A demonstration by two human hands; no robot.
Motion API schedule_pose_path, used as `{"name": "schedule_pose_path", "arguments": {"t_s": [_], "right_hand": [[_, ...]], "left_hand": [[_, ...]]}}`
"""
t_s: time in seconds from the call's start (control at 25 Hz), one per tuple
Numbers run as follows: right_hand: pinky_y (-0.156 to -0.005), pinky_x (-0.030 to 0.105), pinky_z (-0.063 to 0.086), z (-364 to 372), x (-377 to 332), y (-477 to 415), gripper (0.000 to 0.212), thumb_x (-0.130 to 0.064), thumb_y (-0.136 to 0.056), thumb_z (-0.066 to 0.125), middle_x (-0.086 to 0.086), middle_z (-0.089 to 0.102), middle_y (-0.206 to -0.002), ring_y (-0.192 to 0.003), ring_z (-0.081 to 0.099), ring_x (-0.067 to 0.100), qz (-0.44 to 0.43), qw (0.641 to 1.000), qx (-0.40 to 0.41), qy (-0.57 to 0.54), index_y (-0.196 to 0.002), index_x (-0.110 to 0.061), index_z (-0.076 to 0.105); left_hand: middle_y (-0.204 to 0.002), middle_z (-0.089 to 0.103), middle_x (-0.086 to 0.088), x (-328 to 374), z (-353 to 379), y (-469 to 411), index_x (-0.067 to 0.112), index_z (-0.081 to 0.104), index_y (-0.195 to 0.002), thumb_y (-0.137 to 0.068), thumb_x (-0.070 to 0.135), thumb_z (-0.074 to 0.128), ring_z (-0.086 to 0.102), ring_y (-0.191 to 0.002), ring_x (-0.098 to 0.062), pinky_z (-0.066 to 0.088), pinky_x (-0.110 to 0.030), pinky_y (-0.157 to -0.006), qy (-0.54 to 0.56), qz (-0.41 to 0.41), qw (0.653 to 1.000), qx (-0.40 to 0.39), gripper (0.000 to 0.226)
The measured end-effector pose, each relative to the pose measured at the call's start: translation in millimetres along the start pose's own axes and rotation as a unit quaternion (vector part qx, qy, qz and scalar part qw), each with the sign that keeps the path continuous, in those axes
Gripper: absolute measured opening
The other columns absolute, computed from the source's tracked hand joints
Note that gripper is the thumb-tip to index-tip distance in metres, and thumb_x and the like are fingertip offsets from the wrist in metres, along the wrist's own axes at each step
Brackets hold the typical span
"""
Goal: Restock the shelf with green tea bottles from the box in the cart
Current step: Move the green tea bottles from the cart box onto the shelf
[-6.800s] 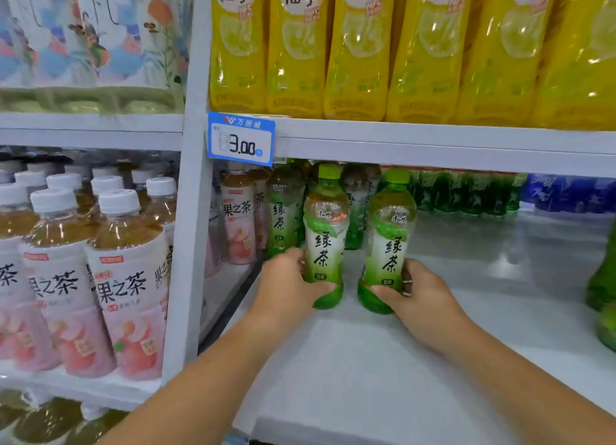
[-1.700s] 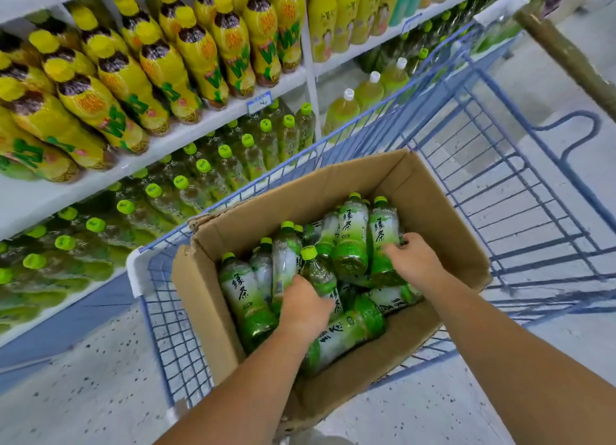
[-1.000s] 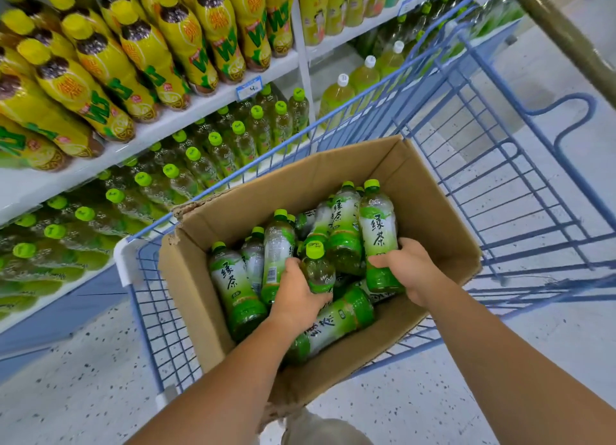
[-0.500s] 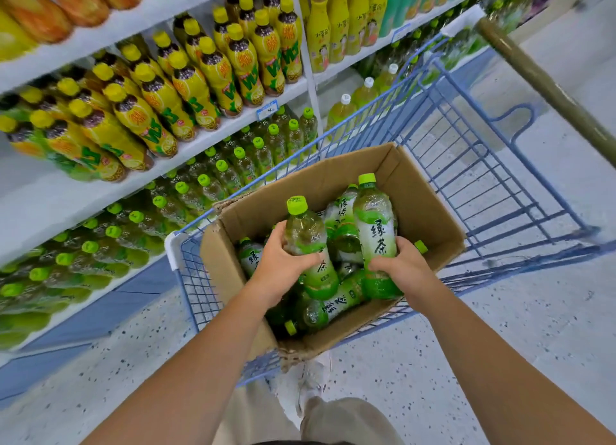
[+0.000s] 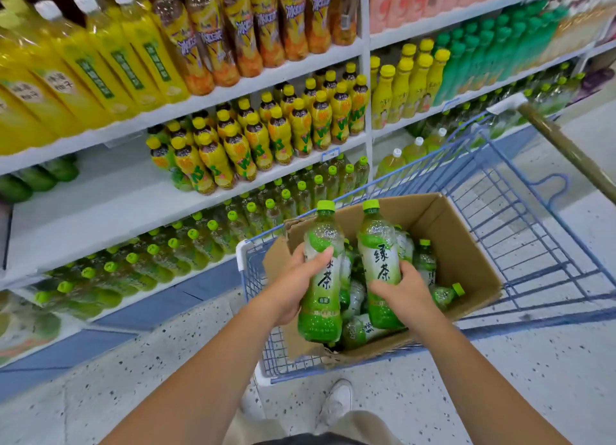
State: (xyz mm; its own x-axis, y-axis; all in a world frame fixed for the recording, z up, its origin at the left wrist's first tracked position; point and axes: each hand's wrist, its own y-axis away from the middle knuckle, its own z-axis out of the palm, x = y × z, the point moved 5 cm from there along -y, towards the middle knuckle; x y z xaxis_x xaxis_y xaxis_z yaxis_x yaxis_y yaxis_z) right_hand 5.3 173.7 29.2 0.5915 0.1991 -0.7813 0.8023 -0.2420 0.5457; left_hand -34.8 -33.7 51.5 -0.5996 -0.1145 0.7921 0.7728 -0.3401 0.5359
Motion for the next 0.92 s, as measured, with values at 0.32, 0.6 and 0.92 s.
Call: {"name": "schedule_pose_path", "arguments": {"t_s": [0.32,0.6,0.92], "right_hand": [[-0.055,0.028,0.047,119.2,-68.5,46.3,0.033,-0.025,-0.074,0.074,-0.007,0.069,-0.092,-0.08,0.066,0.011,-0.061,0.997,-0.041,0.038,-0.104,-0.029,0.06],[-0.045,0.015,0.043,287.0,-126.4,105.0,0.03,-0.022,-0.074,0.077,-0.011,0.068,-0.087,-0.066,0.063,-0.005,-0.125,0.986,-0.091,0.068,-0.098,-0.029,0.06],[-0.051,0.023,0.044,423.6,-194.6,138.9,0.04,-0.034,-0.065,0.076,-0.012,0.067,-0.089,-0.075,0.065,0.005,-0.17,0.97,-0.13,0.117,-0.101,-0.031,0.058]], "left_hand": [[-0.104,0.076,0.0,21.6,-120.1,79.6,0.028,0.053,-0.123,-0.078,0.012,0.086,0.075,-0.092,-0.019,0.061,-0.034,-0.07,-0.045,0.062,0.992,0.095,0.059],[-0.094,0.077,0.007,50.9,-278.7,179.9,0.031,0.063,-0.113,-0.07,0.021,0.089,0.075,-0.084,-0.015,0.059,-0.029,-0.064,-0.04,0.152,0.961,0.229,0.051],[-0.087,0.077,0.005,98.5,-404.9,246.5,0.024,0.07,-0.102,-0.067,0.021,0.087,0.075,-0.078,-0.015,0.059,-0.027,-0.062,-0.084,0.182,0.93,0.307,0.039]]}}
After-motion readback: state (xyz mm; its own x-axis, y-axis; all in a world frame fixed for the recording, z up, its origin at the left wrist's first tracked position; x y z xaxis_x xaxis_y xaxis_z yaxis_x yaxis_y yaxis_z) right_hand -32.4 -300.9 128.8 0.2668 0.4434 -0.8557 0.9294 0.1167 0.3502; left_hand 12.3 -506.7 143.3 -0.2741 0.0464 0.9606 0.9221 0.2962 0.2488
